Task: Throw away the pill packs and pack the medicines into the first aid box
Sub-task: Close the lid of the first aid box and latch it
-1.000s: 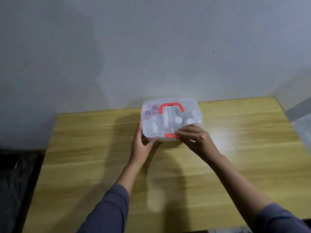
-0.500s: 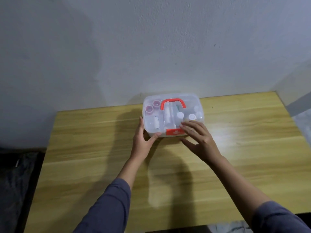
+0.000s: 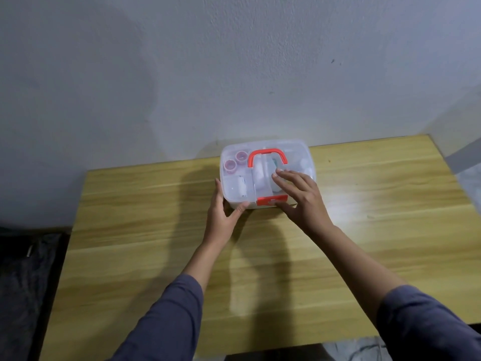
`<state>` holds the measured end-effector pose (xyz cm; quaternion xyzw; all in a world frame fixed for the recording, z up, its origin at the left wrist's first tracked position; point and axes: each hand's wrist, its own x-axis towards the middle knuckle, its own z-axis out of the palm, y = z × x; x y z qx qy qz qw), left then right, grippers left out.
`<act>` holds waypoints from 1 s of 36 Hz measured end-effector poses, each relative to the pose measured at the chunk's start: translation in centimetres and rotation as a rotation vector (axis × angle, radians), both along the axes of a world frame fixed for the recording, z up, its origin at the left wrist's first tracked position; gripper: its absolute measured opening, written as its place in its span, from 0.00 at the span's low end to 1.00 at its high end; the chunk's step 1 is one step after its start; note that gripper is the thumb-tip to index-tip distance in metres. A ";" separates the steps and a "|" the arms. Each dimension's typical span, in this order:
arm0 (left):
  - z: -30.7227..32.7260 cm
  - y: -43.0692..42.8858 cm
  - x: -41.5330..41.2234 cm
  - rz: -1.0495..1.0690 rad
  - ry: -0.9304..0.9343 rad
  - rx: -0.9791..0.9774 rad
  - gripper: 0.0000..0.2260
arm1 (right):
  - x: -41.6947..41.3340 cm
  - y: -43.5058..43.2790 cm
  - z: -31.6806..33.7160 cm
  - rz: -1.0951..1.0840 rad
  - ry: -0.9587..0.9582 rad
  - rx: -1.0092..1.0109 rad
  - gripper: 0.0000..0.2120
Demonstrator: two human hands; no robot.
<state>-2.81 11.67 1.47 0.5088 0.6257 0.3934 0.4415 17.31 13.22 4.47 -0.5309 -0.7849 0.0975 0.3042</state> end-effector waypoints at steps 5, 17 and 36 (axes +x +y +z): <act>0.1 0.0 -0.1 -0.010 -0.005 -0.005 0.42 | -0.3 -0.3 -0.2 -0.027 -0.021 -0.005 0.25; 2.4 1.1 -0.9 -0.130 0.237 0.174 0.43 | 1.7 -0.9 1.7 -0.192 -0.010 -0.136 0.36; 2.9 6.3 1.0 -0.164 0.312 0.232 0.44 | 3.3 2.9 1.2 -0.219 0.259 -0.405 0.39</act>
